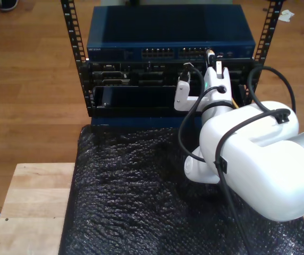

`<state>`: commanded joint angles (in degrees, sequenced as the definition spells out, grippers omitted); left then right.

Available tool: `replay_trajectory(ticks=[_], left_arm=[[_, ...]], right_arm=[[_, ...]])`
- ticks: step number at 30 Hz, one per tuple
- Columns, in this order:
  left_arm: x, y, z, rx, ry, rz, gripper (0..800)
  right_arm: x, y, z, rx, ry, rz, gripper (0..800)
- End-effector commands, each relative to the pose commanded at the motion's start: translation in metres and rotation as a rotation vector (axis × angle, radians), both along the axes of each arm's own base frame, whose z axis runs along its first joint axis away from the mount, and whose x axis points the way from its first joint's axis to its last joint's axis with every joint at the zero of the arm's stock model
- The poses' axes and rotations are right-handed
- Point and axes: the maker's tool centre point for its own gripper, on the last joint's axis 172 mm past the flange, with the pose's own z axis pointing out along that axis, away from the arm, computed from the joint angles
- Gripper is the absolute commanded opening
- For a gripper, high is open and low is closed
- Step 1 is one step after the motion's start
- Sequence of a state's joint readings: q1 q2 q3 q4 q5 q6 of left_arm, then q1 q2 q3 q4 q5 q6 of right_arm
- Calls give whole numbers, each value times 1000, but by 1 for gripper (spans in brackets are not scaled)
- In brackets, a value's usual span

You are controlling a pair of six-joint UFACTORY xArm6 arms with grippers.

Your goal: Grab the cable and plug it in

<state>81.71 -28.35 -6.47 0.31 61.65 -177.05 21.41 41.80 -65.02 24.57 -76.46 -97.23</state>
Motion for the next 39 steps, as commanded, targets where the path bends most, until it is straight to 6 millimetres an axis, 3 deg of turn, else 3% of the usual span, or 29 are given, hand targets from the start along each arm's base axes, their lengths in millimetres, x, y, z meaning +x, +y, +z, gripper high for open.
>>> replay_trajectory(ticks=[39], left_arm=[[0, 0, 0, 0, 0, 2, 800]], right_arm=[[6, 1, -2, 4, -1, 0, 0]])
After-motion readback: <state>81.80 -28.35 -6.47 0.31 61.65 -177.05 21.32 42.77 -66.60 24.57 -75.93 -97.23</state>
